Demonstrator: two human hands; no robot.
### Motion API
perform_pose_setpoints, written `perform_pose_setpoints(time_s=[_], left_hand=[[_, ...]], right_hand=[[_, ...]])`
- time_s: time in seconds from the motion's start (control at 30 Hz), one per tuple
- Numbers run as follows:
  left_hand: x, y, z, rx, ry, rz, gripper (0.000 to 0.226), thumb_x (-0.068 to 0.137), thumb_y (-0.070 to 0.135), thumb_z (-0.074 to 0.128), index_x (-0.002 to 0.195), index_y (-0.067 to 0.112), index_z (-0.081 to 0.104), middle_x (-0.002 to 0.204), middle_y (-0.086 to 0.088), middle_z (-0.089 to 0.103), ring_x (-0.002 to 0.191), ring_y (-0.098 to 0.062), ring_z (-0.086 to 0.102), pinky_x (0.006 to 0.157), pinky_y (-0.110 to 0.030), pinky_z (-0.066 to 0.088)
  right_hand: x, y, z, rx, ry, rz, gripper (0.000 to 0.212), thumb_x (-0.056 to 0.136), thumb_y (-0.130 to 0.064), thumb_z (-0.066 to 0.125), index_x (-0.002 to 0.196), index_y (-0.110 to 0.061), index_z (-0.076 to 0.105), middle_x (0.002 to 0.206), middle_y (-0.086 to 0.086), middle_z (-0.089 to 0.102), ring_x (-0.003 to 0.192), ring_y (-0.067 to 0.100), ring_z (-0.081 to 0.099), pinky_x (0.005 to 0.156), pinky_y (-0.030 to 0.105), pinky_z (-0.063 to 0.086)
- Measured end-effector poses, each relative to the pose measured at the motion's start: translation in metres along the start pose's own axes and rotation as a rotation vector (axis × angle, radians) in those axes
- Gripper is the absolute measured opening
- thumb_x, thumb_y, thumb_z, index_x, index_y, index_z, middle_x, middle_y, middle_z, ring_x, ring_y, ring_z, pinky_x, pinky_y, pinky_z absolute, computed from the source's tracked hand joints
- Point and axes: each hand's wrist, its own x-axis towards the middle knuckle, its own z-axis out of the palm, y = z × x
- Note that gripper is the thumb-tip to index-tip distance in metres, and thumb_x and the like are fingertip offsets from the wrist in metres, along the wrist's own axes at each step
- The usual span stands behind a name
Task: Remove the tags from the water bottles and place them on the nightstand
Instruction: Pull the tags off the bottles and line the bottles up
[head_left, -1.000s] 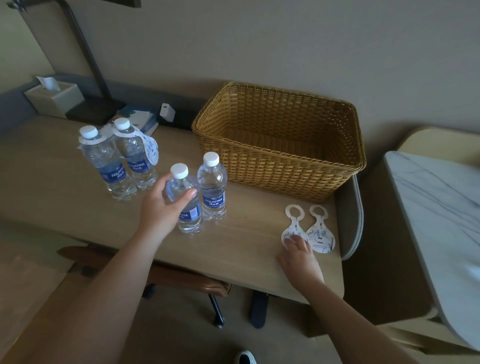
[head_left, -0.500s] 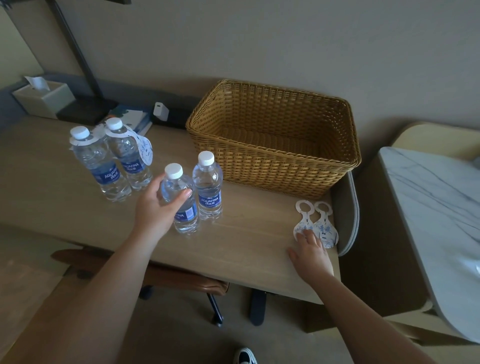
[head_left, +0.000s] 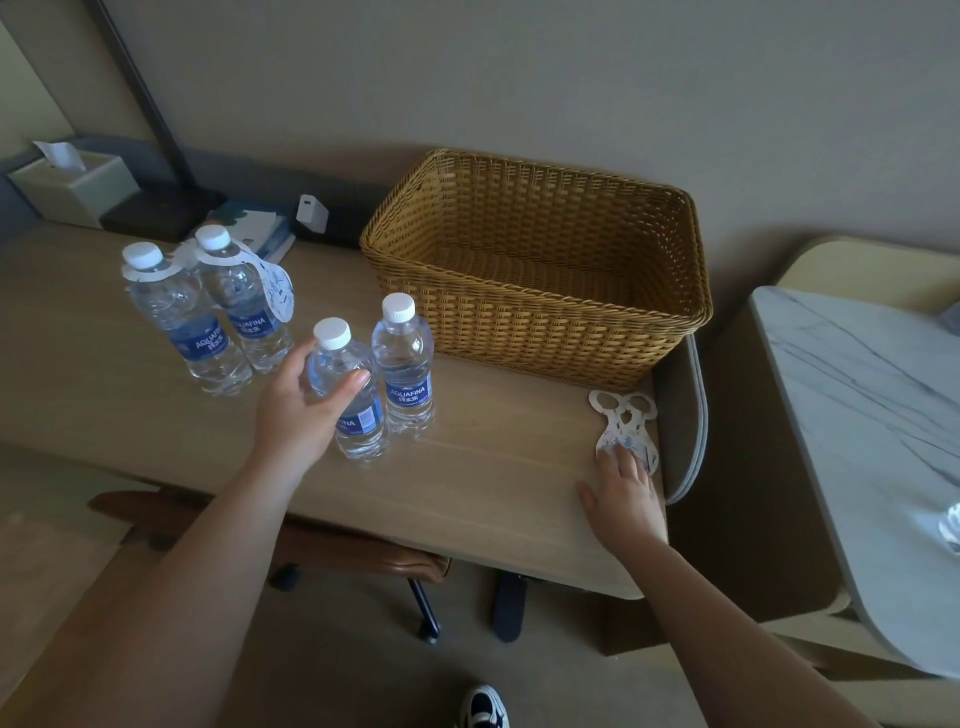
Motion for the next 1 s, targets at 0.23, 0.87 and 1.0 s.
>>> perform_pose_setpoints(time_s=[0.23,0.87,1.0], left_hand=[[-0.003,0.002,0.001,0.003,0.006,0.008,0.055,0.078,0.047,0.074,0.127,0.037,0.052,0.109,0.021,0.063,0.102,0.001,0.059,0.084,-0.026,0.048],[0.014,0.024,0.005,0.089,0.032,-0.005,0.050,0.078,0.031,0.079,0.120,0.020,0.055,0.109,0.008,0.065,0.100,-0.012,0.061,0.079,-0.023,0.044],[0.034,0.029,0.011,0.096,-0.022,-0.030,0.052,0.078,0.034,0.078,0.122,0.021,0.054,0.114,0.004,0.065,0.104,-0.015,0.062,0.090,-0.037,0.050]], right_hand=[[-0.002,-0.043,-0.007,0.106,0.016,-0.159,0.058,0.096,-0.041,0.043,0.147,-0.015,0.028,0.157,0.008,0.020,0.145,0.025,0.014,0.117,0.039,0.019],[0.070,-0.207,-0.064,0.695,-0.107,-0.512,0.071,0.076,-0.031,0.076,0.135,-0.032,0.038,0.128,0.000,0.055,0.109,0.014,0.052,0.082,0.025,0.038],[0.079,-0.201,-0.065,0.695,-0.044,-0.479,0.073,0.077,-0.031,0.075,0.138,-0.030,0.035,0.136,0.001,0.048,0.116,0.016,0.050,0.084,0.025,0.038]])
